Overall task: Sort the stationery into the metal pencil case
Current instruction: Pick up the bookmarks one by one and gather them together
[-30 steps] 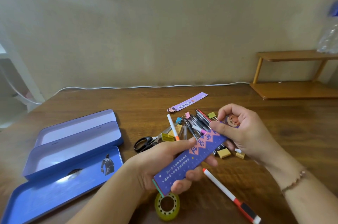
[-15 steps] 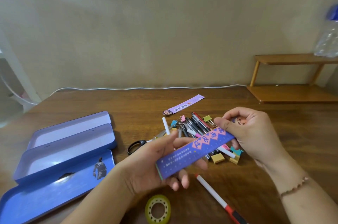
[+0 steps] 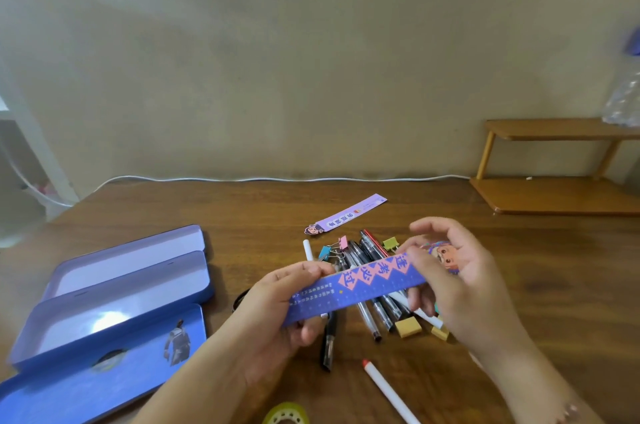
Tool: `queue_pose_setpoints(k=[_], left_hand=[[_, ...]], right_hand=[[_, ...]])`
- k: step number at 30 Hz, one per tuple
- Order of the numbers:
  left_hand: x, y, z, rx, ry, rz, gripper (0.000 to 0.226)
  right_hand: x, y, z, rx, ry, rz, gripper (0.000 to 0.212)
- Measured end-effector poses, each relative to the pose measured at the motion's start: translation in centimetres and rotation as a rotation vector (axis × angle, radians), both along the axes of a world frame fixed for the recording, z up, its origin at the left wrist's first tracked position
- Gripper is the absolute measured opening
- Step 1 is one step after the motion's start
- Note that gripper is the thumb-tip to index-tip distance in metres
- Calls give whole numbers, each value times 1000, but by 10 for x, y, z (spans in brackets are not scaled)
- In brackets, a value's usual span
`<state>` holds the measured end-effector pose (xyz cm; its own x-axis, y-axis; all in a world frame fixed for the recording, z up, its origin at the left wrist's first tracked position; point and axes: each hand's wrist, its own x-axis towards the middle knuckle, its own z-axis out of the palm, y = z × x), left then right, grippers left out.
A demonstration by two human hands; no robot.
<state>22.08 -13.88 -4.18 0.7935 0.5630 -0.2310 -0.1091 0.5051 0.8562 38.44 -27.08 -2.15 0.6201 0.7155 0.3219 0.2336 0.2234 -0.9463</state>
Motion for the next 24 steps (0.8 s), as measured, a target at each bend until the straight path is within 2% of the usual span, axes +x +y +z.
queue_pose_setpoints(k=[2,4,6,8,10,15,19,20,21,23,24], left_hand=[[2,-4,0,-10,-34,-30,17],[2,-8,-2,-36,-72,-103,15],[-1,-9,-4,-93,-91,-266,13],[-5,-7,-4,-143,-97,-438,17],[-8,-5,-3,-148,-56,-519,21],[-10,-1,-5,-137,81,-576,47],[-14,13,3,-174,38,-488,49],[-14,18,5,-193,5,-433,48],[-15,21,7,-223,-30,-369,46],[-15,29,8,-300,-86,-240,44],[-15,32,8,-335,-107,-195,44]], right_hand=[[4,0,0,30,94,-61,4],[9,0,0,11,106,-109,17],[12,-2,2,-44,79,-101,24],[14,-4,4,-106,21,-72,29],[13,-6,5,-145,-14,-37,28],[8,-1,7,-111,74,115,20],[16,23,13,-54,163,67,48],[22,39,13,-44,135,4,46],[31,59,11,-80,21,-74,36],[51,103,3,-299,-419,-145,19],[59,126,-2,-445,-630,-94,18]])
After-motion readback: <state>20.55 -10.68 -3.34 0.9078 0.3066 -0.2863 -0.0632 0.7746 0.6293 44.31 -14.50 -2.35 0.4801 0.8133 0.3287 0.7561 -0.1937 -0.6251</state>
